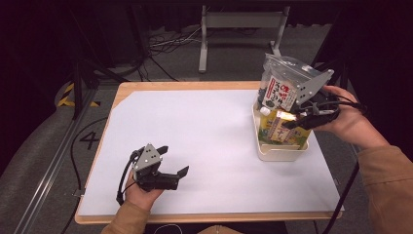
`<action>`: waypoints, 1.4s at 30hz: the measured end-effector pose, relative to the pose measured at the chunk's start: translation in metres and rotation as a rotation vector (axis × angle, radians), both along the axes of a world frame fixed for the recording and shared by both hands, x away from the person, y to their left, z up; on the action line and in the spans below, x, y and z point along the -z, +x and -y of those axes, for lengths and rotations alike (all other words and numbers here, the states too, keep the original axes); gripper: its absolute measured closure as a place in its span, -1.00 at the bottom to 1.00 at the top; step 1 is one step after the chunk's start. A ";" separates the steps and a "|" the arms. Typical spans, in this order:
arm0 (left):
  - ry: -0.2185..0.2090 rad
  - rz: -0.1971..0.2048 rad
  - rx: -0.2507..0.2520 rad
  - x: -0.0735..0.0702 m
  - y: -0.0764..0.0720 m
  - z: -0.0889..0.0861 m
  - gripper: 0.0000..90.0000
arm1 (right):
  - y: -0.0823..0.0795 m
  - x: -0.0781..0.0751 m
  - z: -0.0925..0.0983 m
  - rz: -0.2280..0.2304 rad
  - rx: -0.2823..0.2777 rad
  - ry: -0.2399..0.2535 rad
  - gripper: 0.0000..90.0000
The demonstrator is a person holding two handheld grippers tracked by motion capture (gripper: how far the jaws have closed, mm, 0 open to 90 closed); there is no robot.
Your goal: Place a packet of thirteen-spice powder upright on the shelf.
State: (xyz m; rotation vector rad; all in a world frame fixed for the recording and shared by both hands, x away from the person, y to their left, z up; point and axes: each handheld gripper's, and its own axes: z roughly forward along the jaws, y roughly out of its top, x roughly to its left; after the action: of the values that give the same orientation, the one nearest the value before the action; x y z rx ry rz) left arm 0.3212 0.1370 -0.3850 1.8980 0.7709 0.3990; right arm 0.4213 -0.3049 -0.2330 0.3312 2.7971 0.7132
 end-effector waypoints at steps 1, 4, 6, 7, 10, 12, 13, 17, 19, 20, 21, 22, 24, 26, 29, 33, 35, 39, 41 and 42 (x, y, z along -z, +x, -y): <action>0.000 -0.002 -0.001 0.000 0.000 0.000 -0.88 | 0.000 0.002 0.000 -0.003 -0.003 -0.005 0.51; 0.000 -0.001 -0.004 0.001 0.000 0.000 -0.88 | 0.001 0.007 0.000 -0.014 -0.014 -0.020 0.51; 0.001 -0.002 -0.004 0.001 0.000 0.000 -0.88 | 0.001 0.009 0.000 -0.015 -0.017 -0.024 0.51; 0.000 -0.002 -0.004 0.001 0.000 0.000 -0.88 | 0.001 0.010 -0.001 -0.015 -0.017 -0.029 0.51; 0.000 -0.002 -0.005 0.001 0.000 0.000 -0.88 | 0.001 0.013 -0.001 -0.019 -0.019 -0.045 0.51; 0.001 -0.004 -0.003 0.001 0.000 0.000 -0.88 | 0.001 0.015 -0.002 -0.021 -0.031 -0.038 0.51; -0.002 -0.004 -0.005 0.001 0.000 0.000 -0.88 | 0.001 0.015 -0.002 -0.023 -0.032 -0.036 0.51; 0.002 -0.001 -0.003 0.002 0.001 0.000 -0.88 | -0.001 0.015 -0.004 -0.019 -0.042 -0.046 0.51; 0.002 -0.002 -0.003 0.002 0.001 0.000 -0.88 | -0.002 0.017 -0.006 -0.018 -0.054 -0.056 0.51; 0.003 0.000 -0.003 0.002 0.001 0.000 -0.88 | -0.003 0.017 -0.006 -0.017 -0.056 -0.060 0.51; 0.003 0.000 -0.002 0.002 0.001 0.000 -0.88 | -0.003 0.017 -0.006 -0.016 -0.059 -0.063 0.51; 0.003 0.000 -0.002 0.002 0.001 0.000 -0.88 | -0.003 0.017 -0.006 -0.016 -0.059 -0.063 0.51; 0.006 -0.002 -0.001 0.002 0.001 0.000 -0.88 | -0.004 0.018 -0.007 -0.017 -0.065 -0.064 0.51; 0.008 -0.008 0.000 0.002 0.001 0.001 -0.88 | -0.005 0.020 -0.008 -0.017 -0.078 -0.071 0.51; 0.008 -0.010 0.000 0.003 0.001 0.001 -0.88 | -0.007 0.022 -0.010 -0.017 -0.102 -0.086 0.51; 0.008 -0.009 -0.001 0.003 0.001 0.000 -0.88 | -0.008 0.024 -0.011 -0.020 -0.118 -0.089 0.51; 0.010 -0.010 0.001 0.003 0.001 0.000 -0.88 | -0.008 0.025 -0.011 -0.023 -0.126 -0.097 0.51; 0.010 -0.014 0.000 0.003 0.002 0.000 -0.88 | -0.009 0.030 -0.014 -0.029 -0.143 -0.129 0.51; 0.014 -0.020 0.001 0.003 0.002 0.000 -0.88 | -0.009 0.032 -0.016 -0.030 -0.142 -0.147 0.51; 0.012 -0.019 -0.001 0.003 0.002 0.000 -0.88 | -0.009 0.033 -0.017 -0.033 -0.137 -0.156 0.51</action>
State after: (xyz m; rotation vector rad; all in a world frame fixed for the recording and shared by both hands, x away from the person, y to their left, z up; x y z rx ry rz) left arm 0.3231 0.1367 -0.3885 1.9146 0.7839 0.3875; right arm 0.4119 -0.2878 -0.2664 0.1243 2.9058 0.5175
